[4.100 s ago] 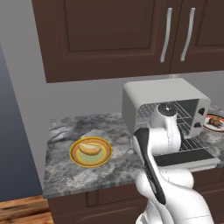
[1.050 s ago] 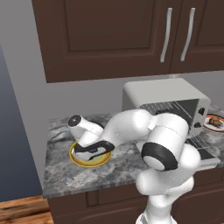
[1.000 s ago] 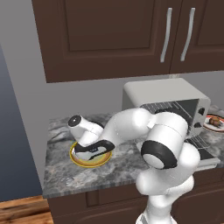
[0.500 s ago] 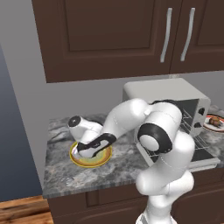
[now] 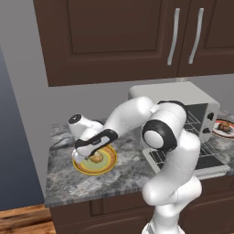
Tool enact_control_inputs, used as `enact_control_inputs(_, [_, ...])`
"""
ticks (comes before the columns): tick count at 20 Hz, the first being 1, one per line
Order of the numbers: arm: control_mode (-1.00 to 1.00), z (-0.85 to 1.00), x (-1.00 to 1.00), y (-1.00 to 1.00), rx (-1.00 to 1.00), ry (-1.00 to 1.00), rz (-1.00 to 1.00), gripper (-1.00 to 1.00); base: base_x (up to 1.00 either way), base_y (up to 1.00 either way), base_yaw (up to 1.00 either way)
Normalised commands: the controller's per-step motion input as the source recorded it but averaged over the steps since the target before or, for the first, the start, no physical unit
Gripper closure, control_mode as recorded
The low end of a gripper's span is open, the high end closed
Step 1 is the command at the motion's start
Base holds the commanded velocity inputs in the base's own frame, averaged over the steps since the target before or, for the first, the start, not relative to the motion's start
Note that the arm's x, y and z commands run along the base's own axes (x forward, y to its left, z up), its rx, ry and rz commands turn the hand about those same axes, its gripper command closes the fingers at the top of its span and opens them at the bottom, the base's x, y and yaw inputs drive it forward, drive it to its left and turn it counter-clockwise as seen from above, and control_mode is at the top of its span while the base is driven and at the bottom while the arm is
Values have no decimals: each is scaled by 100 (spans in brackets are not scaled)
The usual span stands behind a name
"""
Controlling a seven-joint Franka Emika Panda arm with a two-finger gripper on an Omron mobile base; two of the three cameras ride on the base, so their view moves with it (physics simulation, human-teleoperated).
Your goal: Open the toaster oven door. Place the hotdog bun on the bottom rack in the toaster oven and place the chicken drumstick on the top rack.
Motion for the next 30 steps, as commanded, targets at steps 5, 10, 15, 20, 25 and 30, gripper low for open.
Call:
enact_control_inputs(5, [-100,4,-9,-7,6,1,0,100,0,0,0])
enact_control_inputs(10, [-100,42,-22,-10,8,-2,0,100,0,0,0])
enact_control_inputs(15, [-100,54,-37,-34,8,-4,0,100,0,0,0])
enact_control_inputs(20, [-100,43,-42,-56,13,-4,0,100,0,0,0])
enact_control_inputs(25, [-100,36,-49,-60,13,-1,0,100,0,0,0])
enact_control_inputs(30, [-100,33,-42,-66,11,-2,1,100,0,0,0])
